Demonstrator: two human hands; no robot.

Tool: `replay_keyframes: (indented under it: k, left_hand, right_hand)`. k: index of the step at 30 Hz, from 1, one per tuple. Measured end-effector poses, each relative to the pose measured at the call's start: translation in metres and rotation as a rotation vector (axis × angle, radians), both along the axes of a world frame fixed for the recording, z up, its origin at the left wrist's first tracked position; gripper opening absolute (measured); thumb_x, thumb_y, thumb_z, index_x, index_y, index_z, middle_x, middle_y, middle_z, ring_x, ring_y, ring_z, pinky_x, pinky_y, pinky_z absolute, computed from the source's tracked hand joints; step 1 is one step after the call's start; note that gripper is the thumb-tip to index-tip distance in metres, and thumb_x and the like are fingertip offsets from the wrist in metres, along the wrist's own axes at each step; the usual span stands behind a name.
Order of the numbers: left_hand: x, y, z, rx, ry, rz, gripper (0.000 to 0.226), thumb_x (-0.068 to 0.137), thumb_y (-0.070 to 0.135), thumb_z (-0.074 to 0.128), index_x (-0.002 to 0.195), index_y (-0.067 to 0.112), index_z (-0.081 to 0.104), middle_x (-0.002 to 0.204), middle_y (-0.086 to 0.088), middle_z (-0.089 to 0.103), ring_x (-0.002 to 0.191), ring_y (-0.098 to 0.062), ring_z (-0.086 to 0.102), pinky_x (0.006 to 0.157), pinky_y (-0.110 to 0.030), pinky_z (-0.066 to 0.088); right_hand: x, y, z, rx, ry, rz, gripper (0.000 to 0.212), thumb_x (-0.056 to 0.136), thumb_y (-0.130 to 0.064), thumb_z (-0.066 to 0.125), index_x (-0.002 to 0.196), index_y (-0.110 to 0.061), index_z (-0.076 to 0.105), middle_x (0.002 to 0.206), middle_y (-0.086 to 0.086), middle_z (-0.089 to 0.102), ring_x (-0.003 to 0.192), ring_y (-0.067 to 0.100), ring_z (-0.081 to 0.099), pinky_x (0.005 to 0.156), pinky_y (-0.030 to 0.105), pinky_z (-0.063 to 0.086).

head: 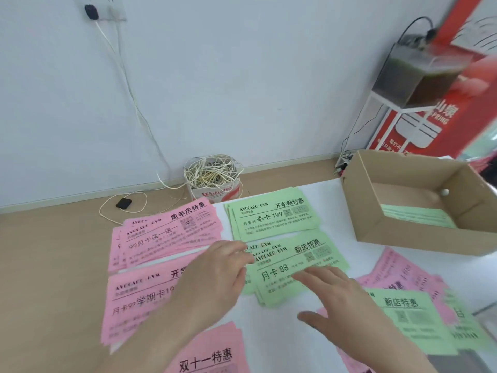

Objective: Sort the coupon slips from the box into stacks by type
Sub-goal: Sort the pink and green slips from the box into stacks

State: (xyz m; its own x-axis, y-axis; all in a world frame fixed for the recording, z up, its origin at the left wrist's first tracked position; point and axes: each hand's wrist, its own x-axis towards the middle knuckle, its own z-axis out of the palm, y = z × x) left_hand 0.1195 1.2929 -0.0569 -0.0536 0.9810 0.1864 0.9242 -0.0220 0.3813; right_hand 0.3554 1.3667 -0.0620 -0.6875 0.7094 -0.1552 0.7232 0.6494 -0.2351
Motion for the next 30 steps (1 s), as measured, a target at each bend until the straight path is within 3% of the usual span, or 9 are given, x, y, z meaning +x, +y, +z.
replay_keyframes:
  k: [4,9,12,15,21,23,26,28,30]
  left_hand:
    - [0.095,0.008,-0.011,-0.089,0.066,-0.225,0.024,0.083,0.031,0.05,0.099,0.031,0.068,0.11,0.014,0.065,0.103,-0.01,0.061,0.072,-0.025,0.055]
    - [0.185,0.019,-0.053,-0.275,0.14,-0.313,0.043,0.075,0.049,0.039,0.096,0.03,0.071,0.107,0.009,0.068,0.096,-0.011,0.066,0.064,-0.025,0.058]
    - [0.22,0.027,-0.059,-0.366,0.115,-0.267,0.049,0.071,0.053,0.052,0.106,0.023,0.069,0.121,-0.001,0.064,0.106,-0.018,0.064,0.081,-0.031,0.057]
    - [0.234,0.037,-0.062,-0.415,0.183,-0.196,0.065,0.092,0.045,0.05,0.145,0.017,0.029,0.157,-0.008,0.017,0.143,-0.022,0.02,0.113,-0.035,0.025]
    - [0.238,0.041,-0.058,-0.428,0.322,-0.198,0.05,0.1,0.044,0.035,0.142,0.016,0.032,0.156,-0.004,0.02,0.142,-0.019,0.022,0.105,-0.035,0.033]
    - [0.236,0.04,-0.06,-0.353,0.358,-0.219,0.037,0.099,0.036,0.041,0.129,0.016,0.047,0.147,-0.006,0.039,0.13,-0.022,0.042,0.093,-0.035,0.044]
    - [0.233,0.038,-0.058,-0.31,0.429,-0.289,0.027,0.063,0.03,0.079,0.081,0.024,0.059,0.087,0.006,0.067,0.064,-0.012,0.062,0.042,-0.024,0.035]
    - [0.233,0.041,-0.061,-0.308,0.399,-0.225,0.045,0.05,0.026,0.085,0.076,0.026,0.048,0.061,0.011,0.056,0.041,-0.012,0.048,0.037,-0.025,0.02]
    - [0.233,0.042,-0.058,-0.288,0.264,-0.146,0.034,0.073,0.027,0.075,0.088,0.023,0.045,0.059,0.007,0.056,0.044,-0.02,0.051,0.04,-0.028,0.031]
  right_hand:
    - [0.08,0.004,-0.009,-0.118,-0.188,-0.109,0.084,0.078,-0.063,0.06,0.146,-0.048,0.013,0.154,-0.021,0.013,0.145,0.01,0.009,0.112,0.039,0.029]
    - [0.148,0.013,-0.029,-0.171,-0.142,-0.303,0.096,0.076,-0.065,0.062,0.148,-0.046,0.0,0.159,-0.01,0.002,0.147,0.021,0.0,0.116,0.046,0.026]
    - [0.175,0.022,-0.036,-0.18,-0.102,-0.399,0.103,0.075,-0.061,0.066,0.15,-0.043,-0.003,0.16,-0.003,0.002,0.147,0.025,0.002,0.115,0.05,0.025]
    - [0.188,0.029,-0.041,-0.17,-0.1,-0.394,0.105,0.074,-0.059,0.067,0.15,-0.039,-0.002,0.159,0.0,0.009,0.145,0.026,0.012,0.112,0.046,0.032]
    - [0.205,0.044,-0.041,-0.177,-0.05,-0.317,0.097,0.077,-0.053,0.069,0.151,-0.037,0.008,0.156,-0.004,0.017,0.141,0.023,0.017,0.114,0.036,0.026]
    - [0.215,0.051,-0.041,-0.223,0.018,-0.319,0.089,0.079,-0.053,0.068,0.15,-0.037,0.017,0.156,-0.007,0.022,0.141,0.021,0.021,0.115,0.035,0.024]
    - [0.228,0.058,-0.04,-0.328,0.281,-0.421,0.073,0.082,-0.045,0.07,0.144,-0.037,0.033,0.145,-0.009,0.042,0.13,0.012,0.04,0.107,0.03,0.035]
    - [0.232,0.063,-0.039,-0.409,0.454,-0.526,0.066,0.082,-0.038,0.072,0.14,-0.035,0.04,0.133,-0.007,0.054,0.114,0.008,0.052,0.096,0.028,0.042]
    - [0.236,0.066,-0.038,-0.453,0.506,-0.557,0.073,0.079,-0.033,0.076,0.142,-0.033,0.037,0.128,-0.006,0.055,0.105,0.004,0.056,0.094,0.03,0.046]
